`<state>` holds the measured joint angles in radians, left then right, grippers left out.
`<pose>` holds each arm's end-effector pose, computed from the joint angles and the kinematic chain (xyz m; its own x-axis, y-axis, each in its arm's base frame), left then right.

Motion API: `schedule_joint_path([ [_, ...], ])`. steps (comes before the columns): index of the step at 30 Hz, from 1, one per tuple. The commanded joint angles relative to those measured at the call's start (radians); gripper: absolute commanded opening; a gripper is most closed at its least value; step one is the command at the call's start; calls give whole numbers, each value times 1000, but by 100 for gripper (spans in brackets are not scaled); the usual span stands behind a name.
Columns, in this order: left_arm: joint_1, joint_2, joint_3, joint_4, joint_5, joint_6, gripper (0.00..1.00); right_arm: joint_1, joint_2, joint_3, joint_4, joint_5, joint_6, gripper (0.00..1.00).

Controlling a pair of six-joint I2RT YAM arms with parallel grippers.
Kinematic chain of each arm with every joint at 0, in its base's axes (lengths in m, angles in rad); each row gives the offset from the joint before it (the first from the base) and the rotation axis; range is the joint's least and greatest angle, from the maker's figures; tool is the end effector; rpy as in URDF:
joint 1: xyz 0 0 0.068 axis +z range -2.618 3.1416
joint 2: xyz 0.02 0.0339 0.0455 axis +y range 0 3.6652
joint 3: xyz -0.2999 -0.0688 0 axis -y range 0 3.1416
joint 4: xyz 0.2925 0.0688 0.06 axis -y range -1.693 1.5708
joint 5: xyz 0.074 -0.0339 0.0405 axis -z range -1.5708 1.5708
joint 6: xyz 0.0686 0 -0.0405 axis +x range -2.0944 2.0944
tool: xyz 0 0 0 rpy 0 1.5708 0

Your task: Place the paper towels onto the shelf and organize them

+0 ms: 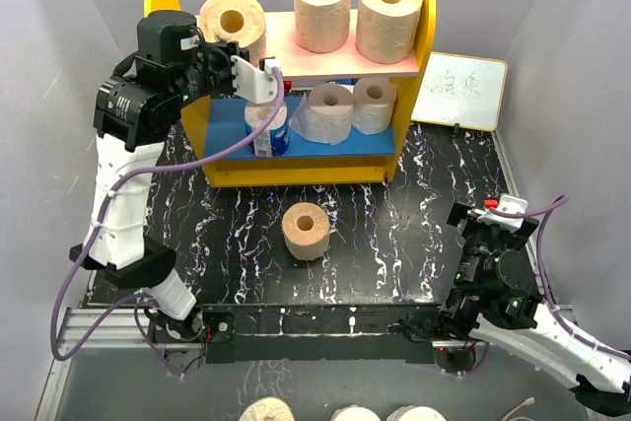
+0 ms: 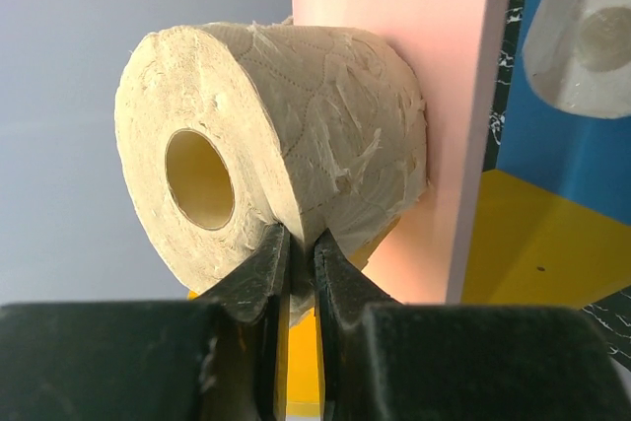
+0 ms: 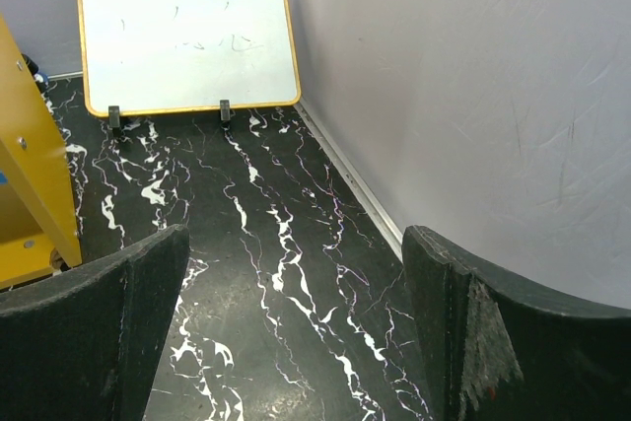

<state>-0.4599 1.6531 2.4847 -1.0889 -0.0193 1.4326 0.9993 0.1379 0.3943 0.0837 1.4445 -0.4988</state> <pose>0.3010 -0.1476 0.6327 0.3916 0.9112 -0.1284 0.2847 0.0127 0.9585 0.0943 0.0209 0.3145 -0.0329 -0.1625 -0.9862 0.4375 0.8848 -0.1604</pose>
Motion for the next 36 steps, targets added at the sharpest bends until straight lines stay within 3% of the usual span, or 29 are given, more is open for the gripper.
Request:
schedule_joint_path([
  [1, 99, -10, 6, 108, 82, 31, 0, 0, -15, -8, 36, -4, -12, 87],
  [7, 225, 27, 34, 149, 135, 60, 0, 0, -8, -10, 36, -10, -14, 87],
  [15, 250, -21, -49, 232, 151, 36, 0, 0, -12, -13, 40, -13, -19, 87],
  [19, 252, -80, -138, 367, 155, 9, 25, 1, -8, -13, 45, -13, -24, 87],
  [23, 251, -87, -111, 396, 171, -3, 43, 0, -4, -15, 49, -13, -29, 87],
  [27, 252, -99, -103, 456, 170, -6, 53, 1, -3, -16, 50, -13, -30, 87],
  [31, 251, -131, -92, 533, 199, -65, 76, 0, -1, -15, 53, -13, -32, 87],
  [33, 250, -146, -54, 459, 264, -126, 85, 0, -1, -15, 53, -12, -32, 87],
  [36, 250, -190, -63, 158, 436, -132, 86, 1, 2, -18, 54, -12, -33, 87],
])
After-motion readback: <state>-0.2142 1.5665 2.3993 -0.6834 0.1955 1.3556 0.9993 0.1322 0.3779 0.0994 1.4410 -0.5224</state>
